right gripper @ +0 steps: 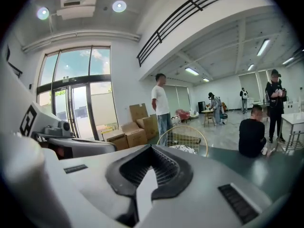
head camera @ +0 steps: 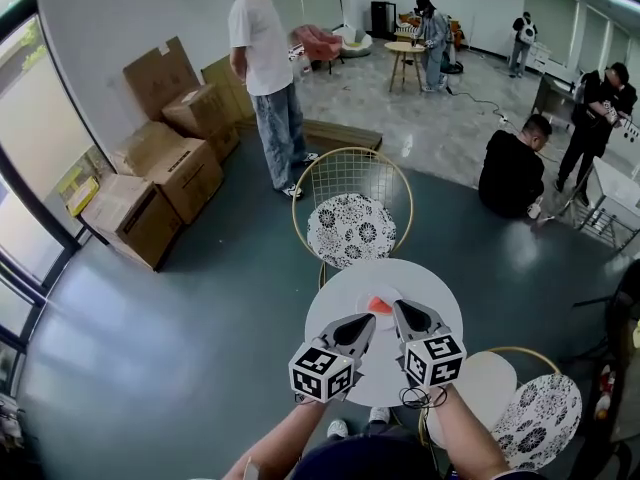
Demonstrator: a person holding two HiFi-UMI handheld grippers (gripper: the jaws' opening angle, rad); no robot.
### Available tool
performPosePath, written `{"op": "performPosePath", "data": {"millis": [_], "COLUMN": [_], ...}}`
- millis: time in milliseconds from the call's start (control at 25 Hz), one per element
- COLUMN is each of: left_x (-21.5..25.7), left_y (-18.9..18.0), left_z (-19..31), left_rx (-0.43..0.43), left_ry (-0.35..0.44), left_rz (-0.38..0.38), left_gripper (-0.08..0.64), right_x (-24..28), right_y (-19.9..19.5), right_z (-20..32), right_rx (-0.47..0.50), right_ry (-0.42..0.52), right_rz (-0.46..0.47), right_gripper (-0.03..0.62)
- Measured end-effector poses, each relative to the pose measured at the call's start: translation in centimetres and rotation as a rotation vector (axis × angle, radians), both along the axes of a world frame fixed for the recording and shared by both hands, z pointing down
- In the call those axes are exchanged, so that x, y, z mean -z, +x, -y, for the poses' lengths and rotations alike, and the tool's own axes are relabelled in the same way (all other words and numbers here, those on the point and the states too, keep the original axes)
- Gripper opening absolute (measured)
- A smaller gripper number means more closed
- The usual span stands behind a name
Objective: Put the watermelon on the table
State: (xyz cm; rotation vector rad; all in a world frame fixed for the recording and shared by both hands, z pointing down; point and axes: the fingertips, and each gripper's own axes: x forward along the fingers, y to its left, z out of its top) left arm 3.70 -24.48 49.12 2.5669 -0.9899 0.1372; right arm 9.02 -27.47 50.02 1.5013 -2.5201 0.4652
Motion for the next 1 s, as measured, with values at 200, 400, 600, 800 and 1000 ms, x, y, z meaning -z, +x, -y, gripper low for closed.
{"op": "performPosePath", "data": {"millis": [200, 400, 600, 800, 1000], "left_x": [2.1, 3.5, 4.4, 5.1, 5.0], "left_y": [0.6, 1.6, 1.7, 1.4, 1.6], "left_z": [0.0, -0.5, -0.9, -1.2, -1.2], "left_rx": [-0.022, -0.037, -0.042, -0.04, -0.036], "left_ry": [0.053, 0.076, 0.089, 0.095, 0.105], "left_rz": [0.013, 0.005, 0.0, -0.002, 0.0], "left_gripper": [0.005, 0.005, 0.005, 0.005, 0.005], "right_x": [3.9, 6.0, 6.8, 7.5, 7.5], "right_y": [0.0, 0.6, 0.5, 0.3, 0.5], "right_z": [-0.4, -1.2, -1.7, -2.0, -2.0], "right_rx": [-0.002, -0.004, -0.002, -0.001, 0.008], "right_ry": [0.1, 0.152, 0.165, 0.171, 0.181], "right_rz": [0.039, 0.052, 0.064, 0.072, 0.08], "right_gripper": [0.005, 0.005, 0.005, 0.005, 0.005]}}
